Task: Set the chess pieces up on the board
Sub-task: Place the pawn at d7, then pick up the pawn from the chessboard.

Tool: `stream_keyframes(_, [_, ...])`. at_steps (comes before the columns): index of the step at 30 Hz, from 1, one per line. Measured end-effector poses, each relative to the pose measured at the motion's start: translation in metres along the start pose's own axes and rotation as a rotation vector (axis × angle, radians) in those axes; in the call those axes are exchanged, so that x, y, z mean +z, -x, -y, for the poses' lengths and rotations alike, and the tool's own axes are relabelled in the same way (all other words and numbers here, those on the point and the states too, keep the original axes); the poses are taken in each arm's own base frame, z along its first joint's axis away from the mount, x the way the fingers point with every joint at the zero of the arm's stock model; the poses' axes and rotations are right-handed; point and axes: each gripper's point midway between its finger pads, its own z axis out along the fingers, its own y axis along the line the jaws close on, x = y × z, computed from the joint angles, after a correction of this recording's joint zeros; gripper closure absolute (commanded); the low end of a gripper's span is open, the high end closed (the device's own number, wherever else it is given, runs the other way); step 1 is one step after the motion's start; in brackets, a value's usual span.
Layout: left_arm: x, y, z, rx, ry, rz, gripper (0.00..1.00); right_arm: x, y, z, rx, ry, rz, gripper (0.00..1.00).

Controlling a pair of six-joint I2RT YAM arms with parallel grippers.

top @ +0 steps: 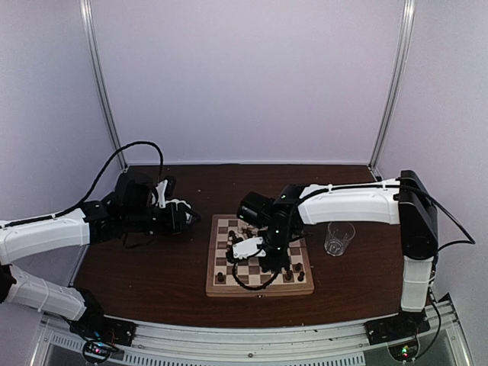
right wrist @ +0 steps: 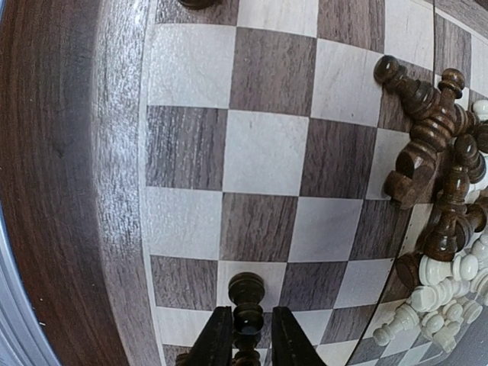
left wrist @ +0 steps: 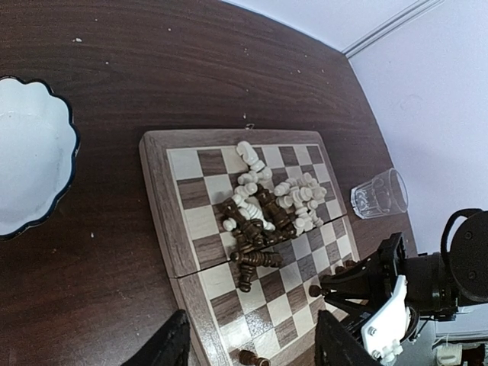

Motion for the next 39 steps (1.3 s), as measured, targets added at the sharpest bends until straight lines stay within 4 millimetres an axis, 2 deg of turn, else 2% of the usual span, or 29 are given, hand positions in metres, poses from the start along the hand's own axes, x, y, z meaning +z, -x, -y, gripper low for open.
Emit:
stream_keyframes(4, [0.000,0.000,0.000,0.001,0.000,-0.001,0.43,-0.001,-0.002,-0.001,0.002,0.002,-0.009,0.74])
stream_keyframes(6, [0.000,-0.001,0.000,0.008,0.001,-0.003,0.45,-0.004,-0.003,-0.001,0.005,0.003,-0.015,0.69])
stream_keyframes(9, [0.000,-0.003,0.000,0.032,0.005,-0.025,0.47,-0.020,-0.004,0.000,0.009,-0.015,0.000,0.63])
stream_keyframes(11, [0.002,-0.003,0.003,0.056,0.003,-0.049,0.49,-0.043,-0.002,0.005,0.027,-0.052,0.045,0.62])
stream_keyframes(14, [0.011,-0.005,0.009,0.105,0.007,-0.098,0.50,-0.090,-0.005,0.019,0.070,-0.131,0.146,0.62])
stream_keyframes(16, [0.021,-0.010,0.013,0.147,0.015,-0.147,0.52,-0.119,-0.015,0.031,0.117,-0.181,0.217,0.62])
stream_keyframes(18, [0.035,-0.021,0.018,0.196,0.029,-0.216,0.55,-0.134,-0.032,0.039,0.170,-0.211,0.260,0.62])
stream_keyframes(21, [0.055,-0.039,0.030,0.279,0.040,-0.309,0.56,-0.132,-0.059,0.043,0.242,-0.206,0.278,0.62])
stream_keyframes(25, [0.074,-0.064,0.041,0.387,0.090,-0.408,0.55,-0.110,-0.085,0.033,0.299,-0.160,0.274,0.61])
stream_keyframes(28, [0.081,-0.077,0.038,0.445,0.149,-0.441,0.57,-0.103,-0.099,0.034,0.362,-0.147,0.293,0.60])
stream_keyframes(30, [0.083,-0.084,0.029,0.468,0.193,-0.462,0.60,-0.108,-0.107,0.044,0.417,-0.164,0.325,0.60])
stream_keyframes(34, [0.088,-0.091,0.011,0.489,0.257,-0.494,0.65,-0.120,-0.110,0.059,0.468,-0.200,0.387,0.60])
stream_keyframes(39, [0.097,-0.102,-0.004,0.503,0.297,-0.532,0.67,-0.124,-0.102,0.060,0.462,-0.193,0.429,0.60])
